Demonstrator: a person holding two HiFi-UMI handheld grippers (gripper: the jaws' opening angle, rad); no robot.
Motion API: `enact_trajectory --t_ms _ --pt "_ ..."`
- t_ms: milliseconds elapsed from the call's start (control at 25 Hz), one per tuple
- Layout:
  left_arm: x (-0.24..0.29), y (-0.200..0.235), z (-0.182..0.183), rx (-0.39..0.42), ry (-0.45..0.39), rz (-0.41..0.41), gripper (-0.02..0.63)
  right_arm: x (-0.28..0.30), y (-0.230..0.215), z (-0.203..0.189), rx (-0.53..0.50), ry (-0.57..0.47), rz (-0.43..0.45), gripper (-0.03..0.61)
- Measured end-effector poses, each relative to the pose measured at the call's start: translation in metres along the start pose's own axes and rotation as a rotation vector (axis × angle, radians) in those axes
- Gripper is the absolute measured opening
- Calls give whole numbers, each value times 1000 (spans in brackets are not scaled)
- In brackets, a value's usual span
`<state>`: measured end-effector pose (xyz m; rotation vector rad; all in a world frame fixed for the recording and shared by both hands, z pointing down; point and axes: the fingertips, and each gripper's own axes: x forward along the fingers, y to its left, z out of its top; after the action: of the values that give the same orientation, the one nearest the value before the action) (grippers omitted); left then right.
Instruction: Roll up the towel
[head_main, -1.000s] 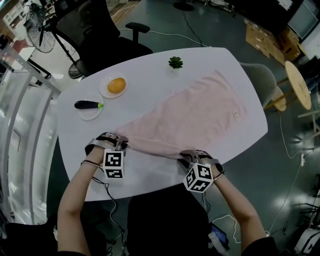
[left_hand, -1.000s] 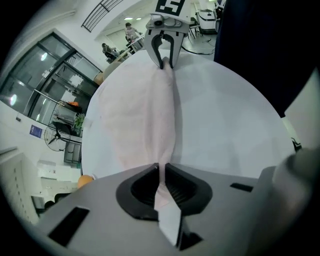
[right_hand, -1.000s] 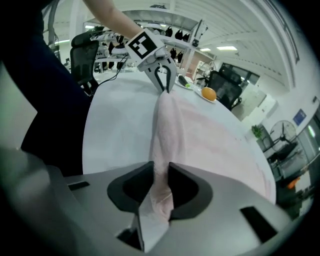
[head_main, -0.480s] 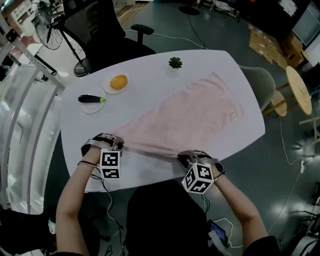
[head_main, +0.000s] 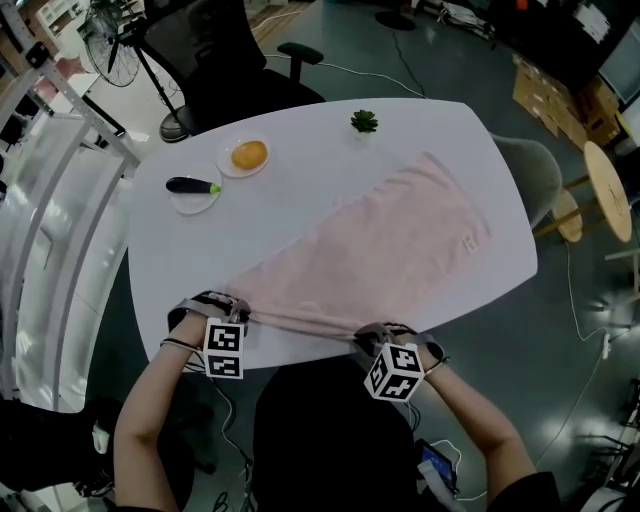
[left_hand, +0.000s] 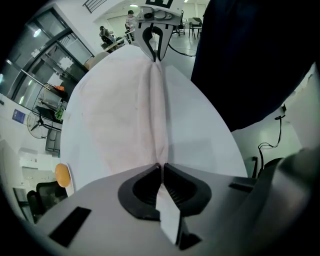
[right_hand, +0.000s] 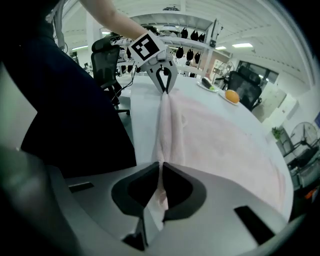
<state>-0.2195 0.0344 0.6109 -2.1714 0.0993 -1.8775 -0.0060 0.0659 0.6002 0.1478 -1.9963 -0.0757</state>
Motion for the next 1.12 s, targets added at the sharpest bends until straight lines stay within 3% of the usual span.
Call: enact_trajectory --t_ms 240,480,720,840,1000,1120 --pt "-5 15 2 -10 -25 -25 32 2 -9 -1 140 -38 151 34" --pt "-18 41 3 -134 -78 -135 32 -15 -36 4 313 -112 300 40" --pt "-9 72 -3 -228 -94 -186 32 -10 -81 -5 594 -172 354 40" --pt "2 86 -5 -255 -89 -200 32 -5 -101 -12 686 -156 356 40" --pt "18 96 -10 -262 -73 -222 32 6 -121 -18 736 -115 317 51" --pt "22 98 -10 -243 -70 -229 37 9 -123 -19 687 -102 290 55"
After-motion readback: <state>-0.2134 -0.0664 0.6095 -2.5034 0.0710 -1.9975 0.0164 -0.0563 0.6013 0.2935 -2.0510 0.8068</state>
